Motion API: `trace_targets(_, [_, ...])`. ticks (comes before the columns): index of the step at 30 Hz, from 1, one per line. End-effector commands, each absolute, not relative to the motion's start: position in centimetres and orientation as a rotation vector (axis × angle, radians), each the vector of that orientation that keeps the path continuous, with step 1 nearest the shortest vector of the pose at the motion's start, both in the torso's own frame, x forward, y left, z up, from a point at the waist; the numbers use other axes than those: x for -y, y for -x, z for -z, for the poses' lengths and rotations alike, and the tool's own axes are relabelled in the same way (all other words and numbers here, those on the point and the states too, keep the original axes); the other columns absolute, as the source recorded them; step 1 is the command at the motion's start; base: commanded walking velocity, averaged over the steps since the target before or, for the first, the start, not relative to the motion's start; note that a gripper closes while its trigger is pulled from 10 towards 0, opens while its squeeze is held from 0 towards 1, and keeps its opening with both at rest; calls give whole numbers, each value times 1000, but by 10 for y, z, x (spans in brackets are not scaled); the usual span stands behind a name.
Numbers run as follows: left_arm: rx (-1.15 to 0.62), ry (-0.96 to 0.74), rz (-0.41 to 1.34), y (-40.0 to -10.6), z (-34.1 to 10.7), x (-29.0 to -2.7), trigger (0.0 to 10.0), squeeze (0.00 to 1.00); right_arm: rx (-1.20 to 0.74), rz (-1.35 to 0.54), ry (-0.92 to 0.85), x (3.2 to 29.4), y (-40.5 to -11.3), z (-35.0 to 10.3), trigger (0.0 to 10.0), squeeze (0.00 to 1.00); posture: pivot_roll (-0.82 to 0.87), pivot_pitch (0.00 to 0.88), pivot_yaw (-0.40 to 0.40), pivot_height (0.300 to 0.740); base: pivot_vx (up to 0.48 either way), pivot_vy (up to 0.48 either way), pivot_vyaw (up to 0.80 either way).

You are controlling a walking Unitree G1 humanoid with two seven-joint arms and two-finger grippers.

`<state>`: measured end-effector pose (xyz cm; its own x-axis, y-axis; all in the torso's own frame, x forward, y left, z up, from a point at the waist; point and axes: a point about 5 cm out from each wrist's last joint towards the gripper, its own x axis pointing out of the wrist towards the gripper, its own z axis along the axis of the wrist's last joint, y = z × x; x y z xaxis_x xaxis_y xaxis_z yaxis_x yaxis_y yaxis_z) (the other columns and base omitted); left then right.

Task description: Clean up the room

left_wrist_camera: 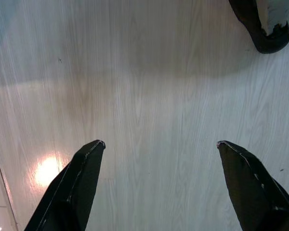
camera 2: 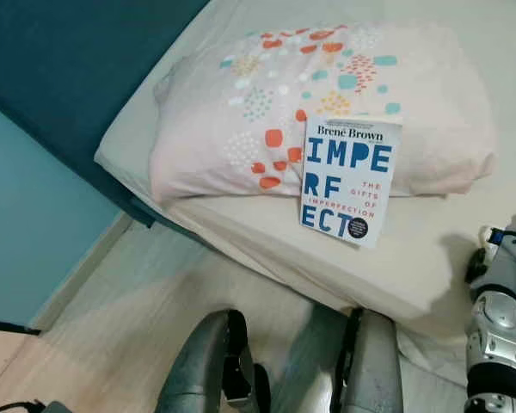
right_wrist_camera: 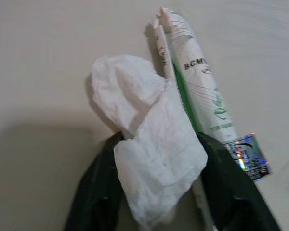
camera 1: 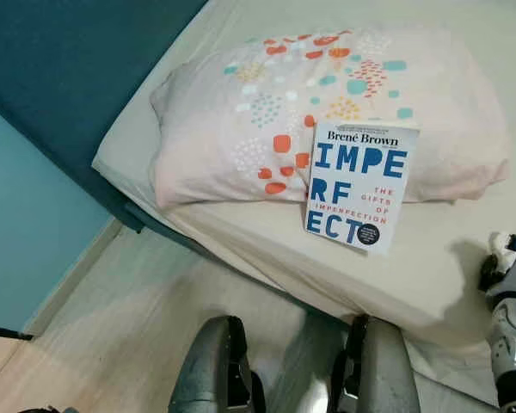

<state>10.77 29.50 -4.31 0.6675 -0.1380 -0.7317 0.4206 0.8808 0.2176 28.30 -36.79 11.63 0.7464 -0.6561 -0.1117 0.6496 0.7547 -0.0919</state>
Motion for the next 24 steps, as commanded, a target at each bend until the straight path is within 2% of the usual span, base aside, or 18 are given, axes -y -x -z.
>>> trace_targets(1, [-864, -398, 305, -88, 44, -309, 10000, 0, -287, 755, 18, 370, -264, -83, 0, 0, 237, 453, 146, 570, 0, 0, 0])
trace_targets(9, [-874, -399, 292, -92, 45, -308, 10000, 0, -248, 765, -45, 369, -268, -86, 0, 0, 236, 425, 138, 570, 0, 0, 0])
trace_targets(13, [-873, -392, 270, -102, 48, -305, 10000, 0, -139, 683, -144, 359, -282, -98, 0, 0, 224, 383, 123, 570, 0, 0, 0])
trace_targets(15, [-875, -385, 253, -110, 51, -301, 10000, 0, -66, 651, -187, 357, -289, -108, 0, 0, 211, 333, 106, 570, 0, 0, 0])
trace_targets(20, [-871, -355, 206, -122, 56, -295, 10000, 0, 21, 635, -285, 358, -298, -127, 0, 0, 200, 299, 97, 570, 0, 0, 0])
trace_targets(22, [-856, -296, 122, -140, 57, -291, 10000, 0, 89, 525, -301, 344, -314, -144, 0, 0, 172, 204, 65, 570, 0, 0, 0])
trace_targets(23, [-845, -267, 80, -147, 56, -291, 10000, 0, 121, 473, -304, 337, -319, -153, 0, 0, 172, 204, 65, 575, 0, 0, 0])
trace_targets(24, [-835, -239, 40, -157, 55, -290, 10000, 0, 146, 425, -302, 330, -326, -161, 0, 0, 164, 168, 54, 580, 0, 0, 0])
